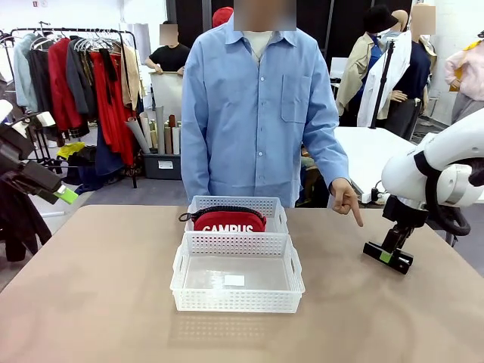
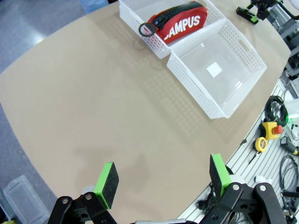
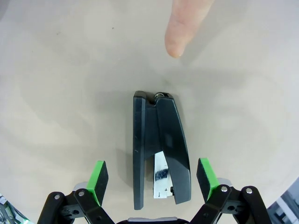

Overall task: Distribute items into two baskets.
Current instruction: Pick up the Stapler that the person points to, then place the picked Stapler into the Organizing basket as instructed by the person.

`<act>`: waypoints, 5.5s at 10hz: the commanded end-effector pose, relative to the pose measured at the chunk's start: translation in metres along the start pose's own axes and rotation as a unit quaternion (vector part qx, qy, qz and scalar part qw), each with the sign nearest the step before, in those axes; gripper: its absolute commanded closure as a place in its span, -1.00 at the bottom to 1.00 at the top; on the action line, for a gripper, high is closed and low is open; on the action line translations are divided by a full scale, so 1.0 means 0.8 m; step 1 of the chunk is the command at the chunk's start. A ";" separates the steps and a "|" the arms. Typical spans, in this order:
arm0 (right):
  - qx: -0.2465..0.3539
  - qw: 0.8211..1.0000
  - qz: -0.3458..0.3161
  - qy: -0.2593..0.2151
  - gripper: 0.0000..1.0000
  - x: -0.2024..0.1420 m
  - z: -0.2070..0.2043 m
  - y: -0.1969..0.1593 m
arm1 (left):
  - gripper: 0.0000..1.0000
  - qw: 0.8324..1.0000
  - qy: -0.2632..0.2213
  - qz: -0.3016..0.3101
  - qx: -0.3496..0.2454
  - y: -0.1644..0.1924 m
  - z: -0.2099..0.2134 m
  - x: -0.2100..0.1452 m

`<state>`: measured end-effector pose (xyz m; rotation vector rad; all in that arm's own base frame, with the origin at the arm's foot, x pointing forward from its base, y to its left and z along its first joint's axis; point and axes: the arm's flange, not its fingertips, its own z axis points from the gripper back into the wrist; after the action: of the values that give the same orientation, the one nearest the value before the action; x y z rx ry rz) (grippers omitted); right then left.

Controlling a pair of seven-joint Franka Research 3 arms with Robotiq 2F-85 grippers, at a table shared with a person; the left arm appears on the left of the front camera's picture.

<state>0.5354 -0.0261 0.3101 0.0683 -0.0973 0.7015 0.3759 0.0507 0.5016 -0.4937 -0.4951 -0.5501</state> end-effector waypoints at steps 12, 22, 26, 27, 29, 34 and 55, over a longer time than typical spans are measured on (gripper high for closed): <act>0.005 1.000 -0.002 0.002 0.98 0.009 -0.008 -0.009 | -1.00 1.000 0.005 0.002 0.000 0.000 0.003 0.001; 0.041 0.998 0.050 -0.008 0.98 0.002 0.153 0.014 | -1.00 1.000 0.005 0.002 0.000 0.000 0.003 0.001; 0.041 0.995 0.088 -0.004 0.98 -0.011 0.244 0.052 | -1.00 1.000 0.005 0.002 0.000 0.000 0.003 0.001; 0.032 0.995 0.094 -0.006 0.98 -0.016 0.258 0.064 | -1.00 1.000 0.005 0.002 0.000 0.000 0.003 0.001; 0.012 0.994 0.106 -0.019 0.98 -0.024 0.275 0.083 | -1.00 1.000 0.005 0.002 0.000 0.000 0.003 0.001; 0.023 0.995 0.094 -0.021 0.98 -0.016 0.283 0.085 | -1.00 1.000 0.005 0.002 0.000 0.000 0.003 0.001; 0.028 0.995 0.097 -0.022 0.98 -0.018 0.278 0.086 | -1.00 1.000 0.005 0.002 0.000 0.000 0.003 0.001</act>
<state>0.4657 -0.0042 0.5315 0.1299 -0.1267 0.8966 0.3761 0.0507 0.5013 -0.4939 -0.4942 -0.5498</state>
